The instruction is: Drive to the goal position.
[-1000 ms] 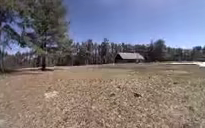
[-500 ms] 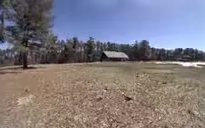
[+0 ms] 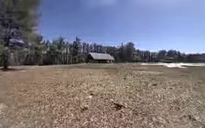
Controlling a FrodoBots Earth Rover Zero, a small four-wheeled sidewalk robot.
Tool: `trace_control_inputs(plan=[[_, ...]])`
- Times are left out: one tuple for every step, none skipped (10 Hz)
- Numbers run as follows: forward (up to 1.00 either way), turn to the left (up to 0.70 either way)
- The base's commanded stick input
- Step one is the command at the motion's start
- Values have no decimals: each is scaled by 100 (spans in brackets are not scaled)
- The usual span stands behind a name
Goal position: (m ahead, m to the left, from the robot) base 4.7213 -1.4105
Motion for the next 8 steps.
trace_control_inputs(plan=[[70,0],[70,0],[70,0],[70,0],[70,0],[70,0],[70,0],[70,0]])
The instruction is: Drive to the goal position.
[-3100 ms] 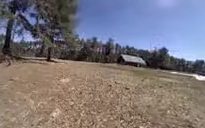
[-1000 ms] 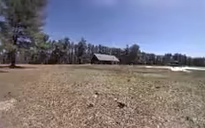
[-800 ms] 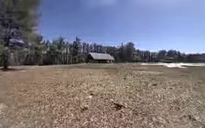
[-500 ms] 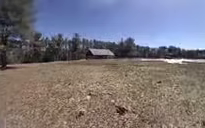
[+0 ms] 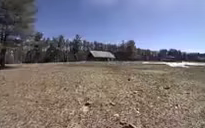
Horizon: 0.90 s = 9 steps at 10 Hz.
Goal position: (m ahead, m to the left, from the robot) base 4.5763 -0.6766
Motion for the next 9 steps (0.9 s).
trace_control_inputs(plan=[[70,0],[70,0],[70,0],[70,0],[70,-4],[70,-16],[70,-35],[70,-35],[70,-35]])
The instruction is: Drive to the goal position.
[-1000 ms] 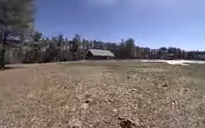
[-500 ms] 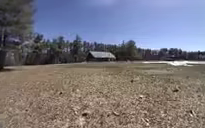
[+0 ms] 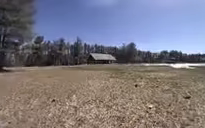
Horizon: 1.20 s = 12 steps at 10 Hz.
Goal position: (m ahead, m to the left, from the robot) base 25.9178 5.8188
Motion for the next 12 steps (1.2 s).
trace_control_inputs(plan=[[70,-35],[70,-35],[70,-10],[70,0],[70,0],[70,0],[70,0],[70,0],[70,0],[70,0],[70,0],[70,0]])
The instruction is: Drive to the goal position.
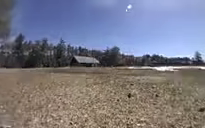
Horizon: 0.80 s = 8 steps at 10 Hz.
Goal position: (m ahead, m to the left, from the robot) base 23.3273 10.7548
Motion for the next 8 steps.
trace_control_inputs(plan=[[70,0],[70,0],[70,0],[70,0],[70,0],[70,0],[70,0],[70,-35]])
